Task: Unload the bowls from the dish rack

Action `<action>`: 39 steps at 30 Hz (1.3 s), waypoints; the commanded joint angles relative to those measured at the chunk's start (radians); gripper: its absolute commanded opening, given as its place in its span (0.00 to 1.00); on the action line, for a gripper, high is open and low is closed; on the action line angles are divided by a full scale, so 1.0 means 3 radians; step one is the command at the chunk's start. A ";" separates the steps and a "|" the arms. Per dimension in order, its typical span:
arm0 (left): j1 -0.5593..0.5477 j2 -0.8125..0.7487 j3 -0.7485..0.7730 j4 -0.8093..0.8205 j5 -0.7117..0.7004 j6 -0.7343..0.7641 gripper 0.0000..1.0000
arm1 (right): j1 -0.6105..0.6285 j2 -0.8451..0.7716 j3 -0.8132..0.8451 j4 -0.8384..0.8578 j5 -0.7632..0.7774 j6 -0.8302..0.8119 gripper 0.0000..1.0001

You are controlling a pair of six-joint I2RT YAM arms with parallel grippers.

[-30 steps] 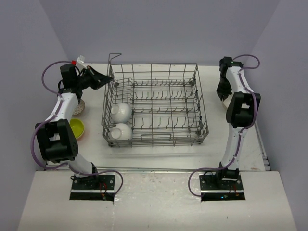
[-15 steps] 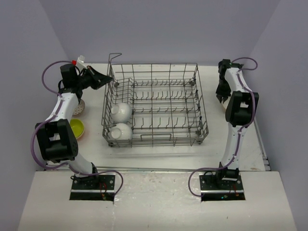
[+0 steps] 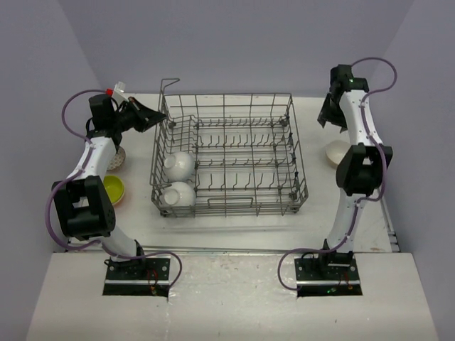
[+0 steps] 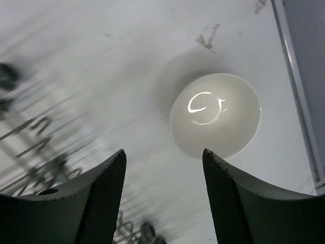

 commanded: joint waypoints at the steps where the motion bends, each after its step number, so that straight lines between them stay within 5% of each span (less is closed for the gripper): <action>1: -0.0036 0.0231 -0.0161 -0.0304 -0.0242 0.0545 0.00 | 0.0353 -0.0889 0.0200 0.0132 -0.0536 -0.0005 0.63; 6: -0.0036 0.0226 -0.0135 -0.0355 -0.0268 0.0581 0.00 | 0.0920 -0.1345 -0.0004 0.0917 -0.2916 0.0569 0.60; 11: -0.0036 0.0190 -0.0140 -0.0360 -0.0268 0.0555 0.00 | 0.1487 -0.1340 -0.0699 0.2288 -0.3908 0.1475 0.59; 21: -0.0036 0.0068 -0.0232 -0.0279 -0.0268 0.0484 0.00 | 0.2169 -0.1550 -0.2369 0.4201 -0.3168 0.2387 0.51; 25: -0.0036 0.0037 -0.0329 -0.0166 -0.0217 0.0392 0.00 | 0.2352 -0.1346 -0.2556 0.4821 -0.3137 0.2571 0.53; 39: -0.0036 -0.0065 -0.0457 -0.0053 -0.0186 0.0345 0.00 | 0.2604 -0.0967 -0.2868 0.5247 -0.2513 0.2858 0.57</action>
